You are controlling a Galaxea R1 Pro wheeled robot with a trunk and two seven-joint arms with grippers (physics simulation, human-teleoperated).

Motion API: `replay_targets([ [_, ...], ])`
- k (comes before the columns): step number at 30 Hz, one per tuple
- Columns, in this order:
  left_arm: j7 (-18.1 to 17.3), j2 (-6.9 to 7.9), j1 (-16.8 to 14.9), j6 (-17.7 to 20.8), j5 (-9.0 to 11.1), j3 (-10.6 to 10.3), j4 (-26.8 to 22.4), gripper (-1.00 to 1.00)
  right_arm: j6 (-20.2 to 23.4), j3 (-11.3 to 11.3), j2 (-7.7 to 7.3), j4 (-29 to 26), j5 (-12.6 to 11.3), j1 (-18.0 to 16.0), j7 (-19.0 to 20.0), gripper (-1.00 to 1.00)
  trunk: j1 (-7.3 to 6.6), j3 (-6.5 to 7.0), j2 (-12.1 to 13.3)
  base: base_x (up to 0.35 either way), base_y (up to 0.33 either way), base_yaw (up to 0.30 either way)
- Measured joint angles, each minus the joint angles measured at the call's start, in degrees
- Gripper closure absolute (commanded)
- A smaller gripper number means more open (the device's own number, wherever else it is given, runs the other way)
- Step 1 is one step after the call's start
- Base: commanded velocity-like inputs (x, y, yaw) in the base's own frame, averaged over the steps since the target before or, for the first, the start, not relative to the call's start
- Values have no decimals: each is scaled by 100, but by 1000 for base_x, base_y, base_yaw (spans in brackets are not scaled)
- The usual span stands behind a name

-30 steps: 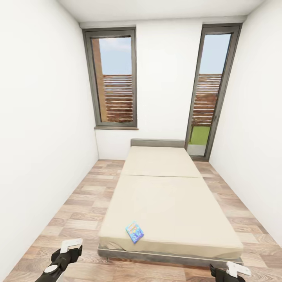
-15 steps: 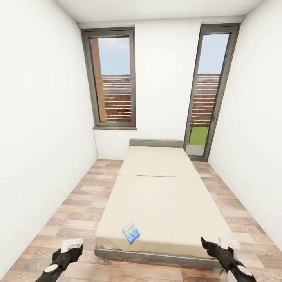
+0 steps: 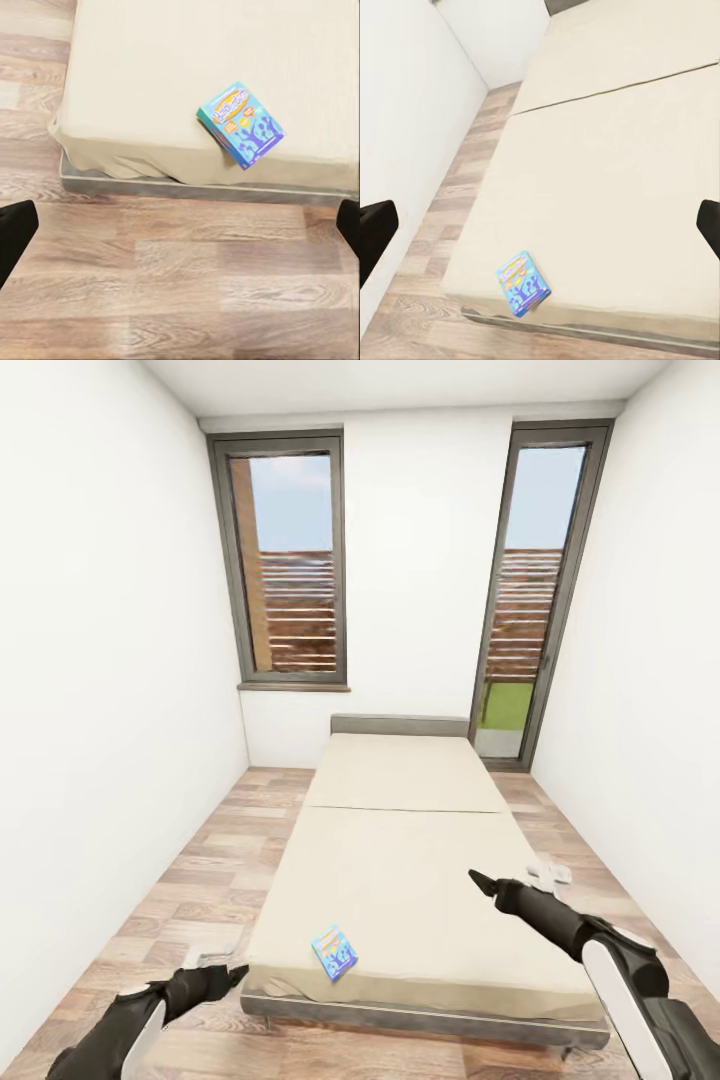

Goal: Put all the toys in the child's room - the three board games (two on the bed and one on the table), the two jigsaw puzzles on the table, and the tennis ball on the table - inside the toy box on the table in the child's room.

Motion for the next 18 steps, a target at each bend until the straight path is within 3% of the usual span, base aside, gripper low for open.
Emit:
replay_targets([
  [2, -220, -1, 0, 502, 14, 12, -392, -100, 33, -18, 1, -55, -190, -3, 17, -100, 0, 0, 0, 0, 0, 0],
  [3, -509, -10, -3, 1154, 37, 88, -901, -100, 32, -40, 2, -97, -352, -7, 36, -100, 0, 1, 1, 0, 0, 0],
  [4, -568, -14, 0, 1271, 28, 158, -1022, -100, -10, -46, 8, -99, -376, -7, 39, -100, 0, 0, 0, 0, 0, 0],
  [9, -637, -44, 1, 1390, 21, 337, -1148, -100, -467, -67, -1, -114, -399, -8, 51, -100, 0, 0, 0, 0, -44, 0],
  [18, -654, -74, 1, 1398, 14, 366, -1177, -100, -713, -176, -16, -135, -551, -7, 59, -100, 0, 0, 1, 0, -255, 0],
])
